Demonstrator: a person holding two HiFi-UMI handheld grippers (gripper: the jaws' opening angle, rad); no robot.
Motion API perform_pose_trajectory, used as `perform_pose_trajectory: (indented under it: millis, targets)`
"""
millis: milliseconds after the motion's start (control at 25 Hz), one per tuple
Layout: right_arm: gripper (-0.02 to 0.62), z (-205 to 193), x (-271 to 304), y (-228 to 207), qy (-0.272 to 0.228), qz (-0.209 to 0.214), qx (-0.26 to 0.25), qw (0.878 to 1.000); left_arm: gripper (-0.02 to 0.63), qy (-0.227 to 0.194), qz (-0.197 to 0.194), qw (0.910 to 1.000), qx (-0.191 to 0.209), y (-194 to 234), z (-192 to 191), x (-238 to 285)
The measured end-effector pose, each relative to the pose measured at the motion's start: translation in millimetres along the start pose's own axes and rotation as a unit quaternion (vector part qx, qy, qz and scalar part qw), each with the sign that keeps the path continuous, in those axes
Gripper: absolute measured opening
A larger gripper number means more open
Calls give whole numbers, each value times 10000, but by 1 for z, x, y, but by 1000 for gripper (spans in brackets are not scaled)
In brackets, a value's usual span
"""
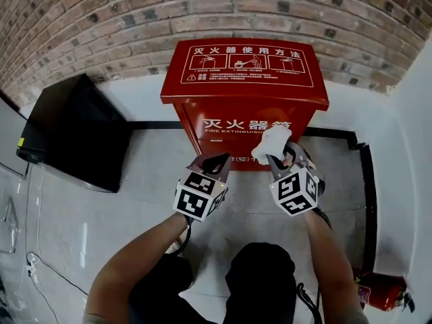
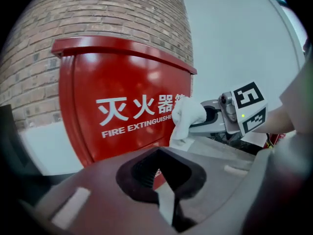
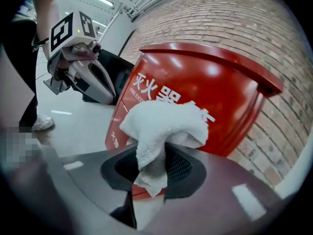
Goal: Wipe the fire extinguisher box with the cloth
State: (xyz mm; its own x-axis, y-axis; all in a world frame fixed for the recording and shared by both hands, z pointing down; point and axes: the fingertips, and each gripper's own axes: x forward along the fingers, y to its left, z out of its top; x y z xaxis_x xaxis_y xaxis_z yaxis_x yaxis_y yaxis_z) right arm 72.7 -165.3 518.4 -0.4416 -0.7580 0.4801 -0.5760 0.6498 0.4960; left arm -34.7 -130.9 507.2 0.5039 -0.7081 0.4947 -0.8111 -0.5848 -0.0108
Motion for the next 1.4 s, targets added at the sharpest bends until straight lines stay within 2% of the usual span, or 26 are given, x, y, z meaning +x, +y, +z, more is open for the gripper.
perform_pose_trajectory:
  millis: [120, 320, 480, 560, 680, 960, 1160, 1400]
  targets:
    - [140, -34, -9, -19, 208, -227, 232, 9993, 0, 83, -261, 9994, 219, -20, 2, 21]
    - [140, -87, -4, -26, 462, -409, 637, 9961, 0, 199, -424, 9986, 237, -30, -14, 44]
    - [140, -125, 13, -8, 746, -294, 1136, 9903, 0, 282, -429, 9984, 245, -25, -38, 49]
    - [140, -128, 23, 9, 816, -135, 1269, 9885, 0, 339, -365, 9987, 108, -19, -53, 46]
    - [138, -106, 40, 31, 643, 62, 1200, 9907, 0, 362, -166, 9990, -215, -3, -67, 41]
    - [138, -27, 88, 102, 121, 818, 957, 9920, 0, 476, 306, 9967, -589, 48, -97, -3]
    - [140, 29, 132, 165, -245, 1308, 732, 9884, 0, 581, 793, 9933, -601, 93, -121, -46]
    - [140, 56, 169, 224, -304, 1721, 496, 9834, 0, 739, 1015, 9889, -788, 105, -159, -78]
